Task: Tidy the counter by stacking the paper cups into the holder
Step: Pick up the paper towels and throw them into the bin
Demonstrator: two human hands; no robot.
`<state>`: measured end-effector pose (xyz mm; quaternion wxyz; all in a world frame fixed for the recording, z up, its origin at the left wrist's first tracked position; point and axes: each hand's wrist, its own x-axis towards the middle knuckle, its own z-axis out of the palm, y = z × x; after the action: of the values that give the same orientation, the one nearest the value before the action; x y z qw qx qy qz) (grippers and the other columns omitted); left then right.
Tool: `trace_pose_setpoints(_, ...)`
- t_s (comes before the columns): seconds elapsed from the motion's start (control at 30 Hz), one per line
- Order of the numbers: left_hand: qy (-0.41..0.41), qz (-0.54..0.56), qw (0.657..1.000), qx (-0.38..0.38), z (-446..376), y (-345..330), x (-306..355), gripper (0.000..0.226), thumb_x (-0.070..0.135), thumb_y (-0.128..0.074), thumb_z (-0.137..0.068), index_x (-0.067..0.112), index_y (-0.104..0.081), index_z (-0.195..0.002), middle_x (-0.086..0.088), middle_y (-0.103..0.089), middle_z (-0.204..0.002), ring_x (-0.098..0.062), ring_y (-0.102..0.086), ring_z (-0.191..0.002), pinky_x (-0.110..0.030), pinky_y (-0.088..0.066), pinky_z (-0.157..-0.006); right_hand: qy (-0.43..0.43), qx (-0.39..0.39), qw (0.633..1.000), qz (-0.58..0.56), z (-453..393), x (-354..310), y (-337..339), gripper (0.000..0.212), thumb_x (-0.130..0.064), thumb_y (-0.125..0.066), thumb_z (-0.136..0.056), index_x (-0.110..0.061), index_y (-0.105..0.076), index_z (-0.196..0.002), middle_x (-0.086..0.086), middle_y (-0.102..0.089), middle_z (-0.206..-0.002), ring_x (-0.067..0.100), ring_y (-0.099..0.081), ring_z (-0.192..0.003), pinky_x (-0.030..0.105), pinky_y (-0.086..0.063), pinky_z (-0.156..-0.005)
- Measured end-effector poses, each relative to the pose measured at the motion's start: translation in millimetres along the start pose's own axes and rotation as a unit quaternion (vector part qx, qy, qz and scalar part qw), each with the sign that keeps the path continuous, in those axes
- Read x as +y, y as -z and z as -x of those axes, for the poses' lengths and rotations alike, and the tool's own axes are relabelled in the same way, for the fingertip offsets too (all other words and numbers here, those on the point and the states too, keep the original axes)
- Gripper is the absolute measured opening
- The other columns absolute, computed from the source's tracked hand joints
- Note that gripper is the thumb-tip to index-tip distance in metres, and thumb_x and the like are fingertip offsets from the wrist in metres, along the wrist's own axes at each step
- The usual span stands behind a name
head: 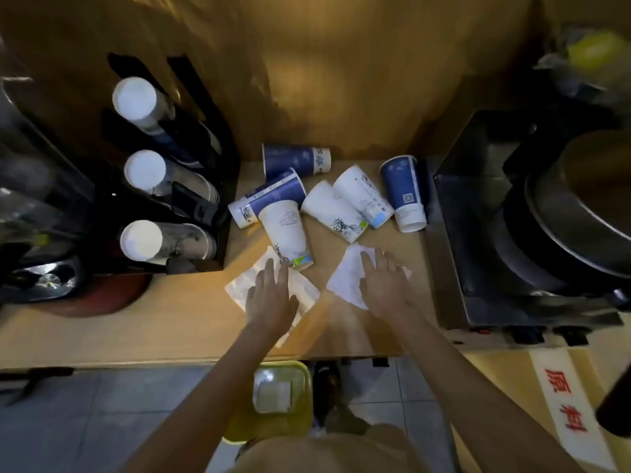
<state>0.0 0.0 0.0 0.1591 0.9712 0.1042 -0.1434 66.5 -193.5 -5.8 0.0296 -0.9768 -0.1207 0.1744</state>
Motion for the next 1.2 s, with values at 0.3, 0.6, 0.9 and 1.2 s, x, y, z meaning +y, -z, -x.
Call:
trace_pose_setpoints(0.3,0.034,-0.003,0.998,-0.049,11,-48,-26,0.059,0.028,-0.036,-0.097,0.029,-0.003,-0.146,-0.003,0.006,-0.159,-0.027,0.003,-0.147,-0.05,-0.011,-0.117,0.047,0.012,0.999,0.015,-3,24,-36,0.052,-0.028,-0.045,-0.092,-0.025,-0.032,-0.142,0.017,-0.038,-0.148,0.035,-0.048,-0.123,0.047,-0.044,-0.094)
trace_pose_setpoints(0.6,0.08,0.003,0.997,-0.018,37,-54,-30,0.058,0.017,-0.07,-0.076,0.021,-0.049,-0.13,-0.012,-0.045,-0.144,-0.036,-0.043,-0.13,-0.05,-0.047,-0.093,0.055,0.052,0.997,-0.033,13,16,-57,0.04,-0.021,-0.035,-0.08,-0.009,-0.068,-0.098,0.016,-0.071,-0.101,0.033,-0.067,-0.09,0.039,-0.056,-0.075)
trace_pose_setpoints(0.9,0.158,0.142,0.973,0.085,109,-73,-56,0.025,0.004,-0.05,-0.087,0.011,-0.066,-0.105,-0.015,-0.061,-0.117,-0.036,-0.058,-0.1,-0.037,-0.047,-0.071,0.049,0.018,0.974,-0.219,58,-21,-77,0.022,-0.005,-0.049,-0.089,0.001,-0.065,-0.103,0.021,-0.059,-0.118,0.037,-0.061,-0.096,0.038,-0.046,-0.078)
trace_pose_setpoints(1.2,0.26,0.274,0.923,0.078,200,-118,-103,0.024,0.006,-0.048,-0.089,0.001,-0.067,-0.103,-0.021,-0.063,-0.115,-0.032,-0.059,-0.099,-0.022,-0.038,-0.076,0.101,-0.044,0.918,-0.38,143,-90,-117,0.021,0.0,-0.056,-0.08,-0.005,-0.069,-0.095,-0.001,-0.063,-0.085,0.012,-0.056,-0.08,0.007,-0.04,-0.066)
